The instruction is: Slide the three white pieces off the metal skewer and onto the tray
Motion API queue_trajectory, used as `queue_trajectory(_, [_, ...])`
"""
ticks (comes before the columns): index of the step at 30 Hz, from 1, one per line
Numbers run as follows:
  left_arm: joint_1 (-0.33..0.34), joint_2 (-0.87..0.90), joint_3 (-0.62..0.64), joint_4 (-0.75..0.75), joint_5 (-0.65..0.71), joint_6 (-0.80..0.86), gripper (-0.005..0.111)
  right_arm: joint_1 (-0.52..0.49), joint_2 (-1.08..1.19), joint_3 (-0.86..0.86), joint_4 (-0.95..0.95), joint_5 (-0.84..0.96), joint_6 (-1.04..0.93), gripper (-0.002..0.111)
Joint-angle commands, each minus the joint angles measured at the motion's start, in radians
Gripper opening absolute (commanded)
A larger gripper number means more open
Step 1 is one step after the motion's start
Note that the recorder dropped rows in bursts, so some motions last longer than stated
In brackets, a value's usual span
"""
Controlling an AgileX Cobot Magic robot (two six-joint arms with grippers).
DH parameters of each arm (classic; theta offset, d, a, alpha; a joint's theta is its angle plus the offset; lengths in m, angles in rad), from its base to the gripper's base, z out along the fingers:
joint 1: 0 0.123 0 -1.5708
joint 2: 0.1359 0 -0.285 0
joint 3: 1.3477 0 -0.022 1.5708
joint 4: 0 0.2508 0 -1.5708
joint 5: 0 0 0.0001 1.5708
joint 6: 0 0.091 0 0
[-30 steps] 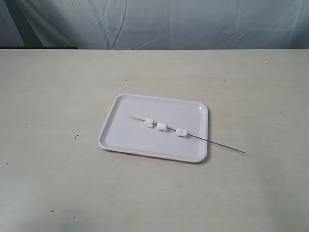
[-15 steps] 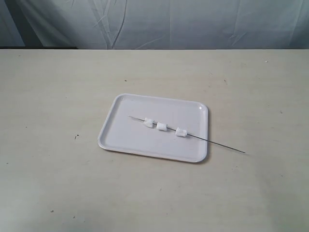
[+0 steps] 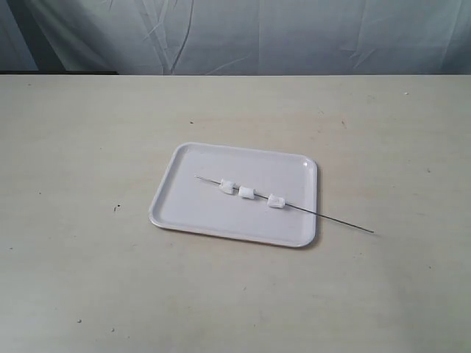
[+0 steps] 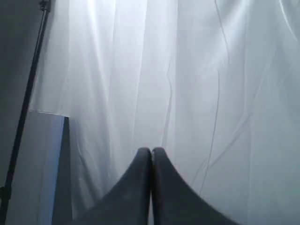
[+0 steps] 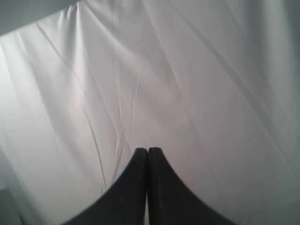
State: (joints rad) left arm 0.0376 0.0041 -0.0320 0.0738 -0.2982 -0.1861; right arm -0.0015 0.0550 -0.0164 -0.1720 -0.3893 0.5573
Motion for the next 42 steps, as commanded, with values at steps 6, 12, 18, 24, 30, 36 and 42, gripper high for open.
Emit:
queue_trajectory(6, [-0.011,0.231,-0.197,0.942,-0.004,-0.828,0.000,0.005,0.403,-0.243,-0.829,-0.070,0.373,-0.001])
queue_trajectory(12, [-0.011,0.544,-0.306,1.671,-0.186,-1.395,0.000,0.005,0.723,-0.423,-1.270,-0.073,0.812,-0.001])
queue_trajectory(18, [-0.011,0.776,-0.366,1.671,-0.137,-1.450,0.000,0.005,0.938,-0.539,-1.572,-0.075,1.201,-0.001])
queue_trajectory(24, [-0.011,0.909,-0.378,1.671,0.160,-1.698,0.000,0.005,1.036,-0.544,-1.572,-0.073,1.201,-0.001])
queue_trajectory(30, [-0.011,0.933,-0.378,1.669,0.509,-1.501,0.000,0.005,1.053,-0.544,-1.572,0.022,1.196,-0.001])
queue_trajectory(36, [-0.011,1.022,-0.385,0.484,0.590,-0.372,0.000,0.005,1.172,-0.544,-1.572,0.017,1.196,-0.001])
queue_trajectory(42, [-0.011,1.202,-0.470,-0.586,0.875,0.690,0.000,0.005,1.350,-0.581,-1.572,-0.128,1.058,-0.001])
